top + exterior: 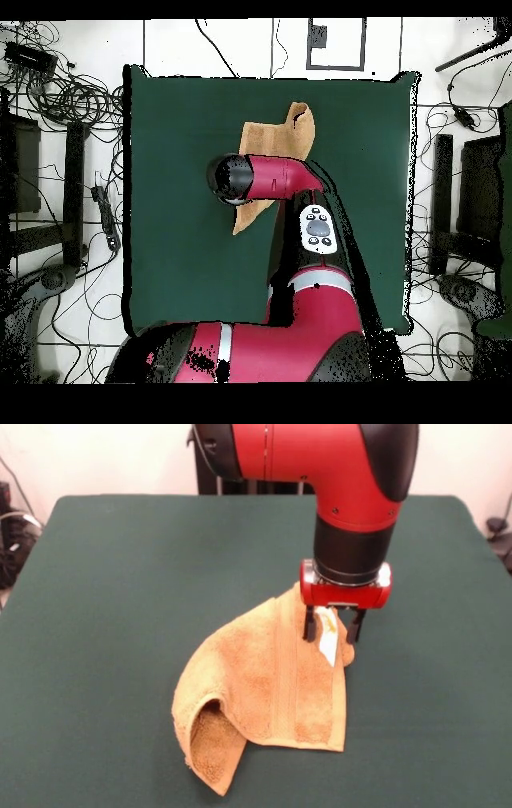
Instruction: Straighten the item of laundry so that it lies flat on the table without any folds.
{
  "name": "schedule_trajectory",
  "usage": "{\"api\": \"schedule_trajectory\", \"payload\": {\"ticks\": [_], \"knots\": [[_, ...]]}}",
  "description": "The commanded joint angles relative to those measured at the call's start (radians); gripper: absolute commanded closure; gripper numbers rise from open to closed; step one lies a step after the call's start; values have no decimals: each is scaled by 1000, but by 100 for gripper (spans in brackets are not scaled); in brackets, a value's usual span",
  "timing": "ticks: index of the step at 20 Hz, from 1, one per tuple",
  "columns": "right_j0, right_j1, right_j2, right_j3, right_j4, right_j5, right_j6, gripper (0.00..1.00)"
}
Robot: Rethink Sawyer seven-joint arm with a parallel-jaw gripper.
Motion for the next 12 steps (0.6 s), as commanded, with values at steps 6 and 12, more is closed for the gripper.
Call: {"api": "schedule_trajectory", "payload": {"ticks": [6, 12], "knots": [[26, 42, 49, 45, -2, 18, 101, 0], [17, 41, 56, 41, -1, 30, 88, 0]]}}
